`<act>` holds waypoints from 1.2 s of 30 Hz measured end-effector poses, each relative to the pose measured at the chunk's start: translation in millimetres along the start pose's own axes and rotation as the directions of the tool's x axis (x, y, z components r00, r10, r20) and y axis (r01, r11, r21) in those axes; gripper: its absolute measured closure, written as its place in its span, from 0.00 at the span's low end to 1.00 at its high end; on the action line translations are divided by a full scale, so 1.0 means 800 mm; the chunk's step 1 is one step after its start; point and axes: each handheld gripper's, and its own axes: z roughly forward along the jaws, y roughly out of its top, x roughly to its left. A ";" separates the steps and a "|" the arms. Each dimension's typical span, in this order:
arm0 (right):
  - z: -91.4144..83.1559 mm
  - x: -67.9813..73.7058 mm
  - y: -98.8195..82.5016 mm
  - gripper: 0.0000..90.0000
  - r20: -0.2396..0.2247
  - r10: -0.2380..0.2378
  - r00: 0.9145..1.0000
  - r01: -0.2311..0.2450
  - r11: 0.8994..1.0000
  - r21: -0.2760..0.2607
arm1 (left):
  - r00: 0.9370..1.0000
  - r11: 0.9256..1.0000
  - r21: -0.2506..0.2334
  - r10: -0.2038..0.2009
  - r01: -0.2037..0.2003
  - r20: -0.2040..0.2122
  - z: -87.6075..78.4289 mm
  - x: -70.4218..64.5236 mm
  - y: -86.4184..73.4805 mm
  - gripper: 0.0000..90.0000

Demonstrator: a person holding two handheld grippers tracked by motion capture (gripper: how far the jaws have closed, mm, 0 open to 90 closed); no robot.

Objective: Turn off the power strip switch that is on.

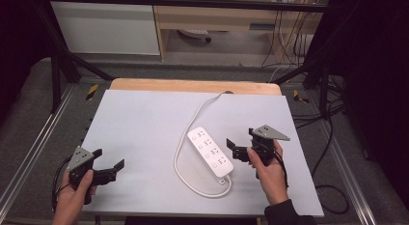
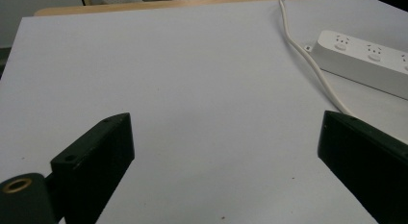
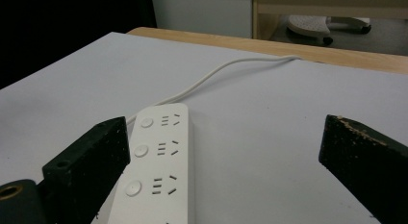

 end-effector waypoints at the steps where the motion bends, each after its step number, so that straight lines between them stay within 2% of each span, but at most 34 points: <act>1: -0.002 -0.002 0.001 0.05 0.003 -0.005 1.000 0.005 1.000 -0.006 | 1.000 1.000 0.000 0.000 0.000 0.000 0.000 0.000 0.000 0.06; 15: -0.029 -0.020 0.001 0.05 0.034 -0.008 0.999 0.009 1.000 -0.027 | 1.000 1.000 -0.003 -0.005 0.005 0.000 -0.001 0.001 0.000 0.06; 23: -0.049 -0.037 -0.003 0.05 0.067 -0.009 0.998 0.012 0.999 -0.045 | 1.000 1.000 -0.005 -0.003 0.003 0.001 -0.001 0.000 0.000 0.06; 32: -0.067 -0.061 -0.016 0.03 0.110 0.033 0.993 -0.028 0.998 -0.051 | 1.000 1.000 -0.006 -0.005 0.005 0.000 -0.001 0.001 0.000 0.06; 36: -0.075 -0.072 -0.027 0.04 0.132 0.036 0.991 -0.030 0.998 -0.047 | 1.000 1.000 -0.006 -0.003 0.003 0.001 -0.001 0.000 0.000 0.06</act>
